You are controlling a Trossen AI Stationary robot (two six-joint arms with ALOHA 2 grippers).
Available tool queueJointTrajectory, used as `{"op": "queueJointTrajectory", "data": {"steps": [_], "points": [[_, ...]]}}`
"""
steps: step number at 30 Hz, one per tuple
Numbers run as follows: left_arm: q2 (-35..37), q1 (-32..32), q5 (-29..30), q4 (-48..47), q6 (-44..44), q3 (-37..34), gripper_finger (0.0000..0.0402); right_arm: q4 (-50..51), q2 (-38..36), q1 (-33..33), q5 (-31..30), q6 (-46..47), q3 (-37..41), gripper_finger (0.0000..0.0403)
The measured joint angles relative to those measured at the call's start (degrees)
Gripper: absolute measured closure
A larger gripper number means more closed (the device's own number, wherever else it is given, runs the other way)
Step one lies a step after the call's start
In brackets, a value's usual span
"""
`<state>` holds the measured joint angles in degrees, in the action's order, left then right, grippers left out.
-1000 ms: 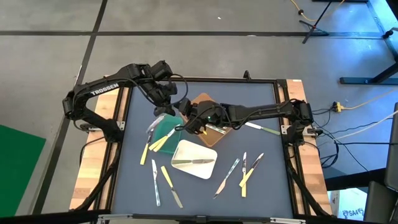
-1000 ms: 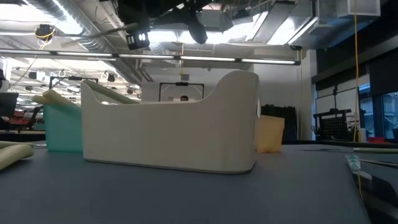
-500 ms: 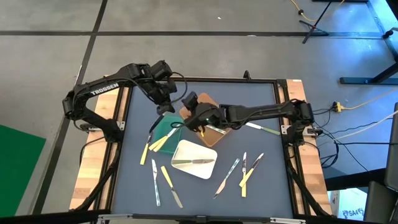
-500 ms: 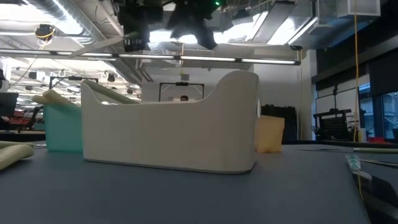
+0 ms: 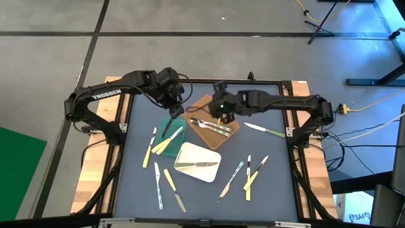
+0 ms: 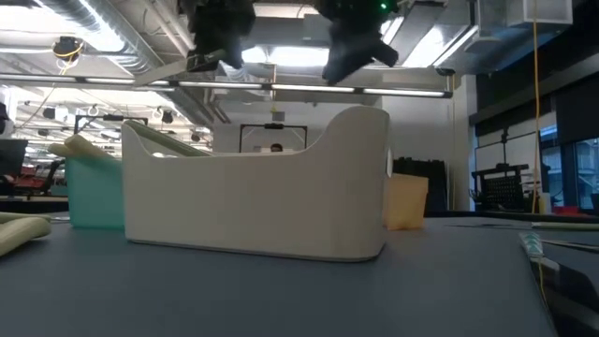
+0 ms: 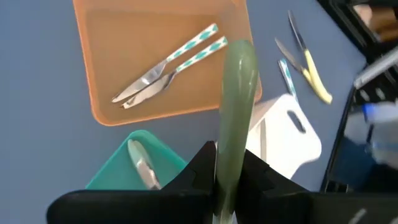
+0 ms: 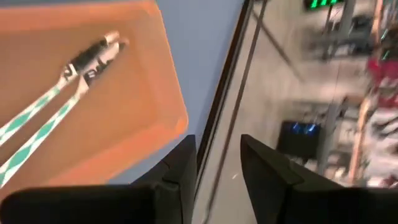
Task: Sort silverware by color (type)
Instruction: Put the green table knife into the white bin
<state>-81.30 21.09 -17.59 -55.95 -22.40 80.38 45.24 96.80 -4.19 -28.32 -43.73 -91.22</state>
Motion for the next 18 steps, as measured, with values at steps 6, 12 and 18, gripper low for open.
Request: {"op": "queueJointTrajectory", "data": {"steps": [6,12,18], "points": [[0.0,-8.7,12.7,5.2,-14.7,0.0,0.0381,4.9,-1.2,-5.9,0.1,4.8,0.0,0.0288],[0.0,-18.6,23.5,19.0,-25.6,-4.9,0.0381,8.2,-1.2,-11.5,2.5,5.5,0.0,0.0288],[-0.1,-26.0,33.9,35.6,-31.4,-14.6,0.0381,10.4,-1.2,-16.4,4.0,8.0,0.0,0.0288]]}}
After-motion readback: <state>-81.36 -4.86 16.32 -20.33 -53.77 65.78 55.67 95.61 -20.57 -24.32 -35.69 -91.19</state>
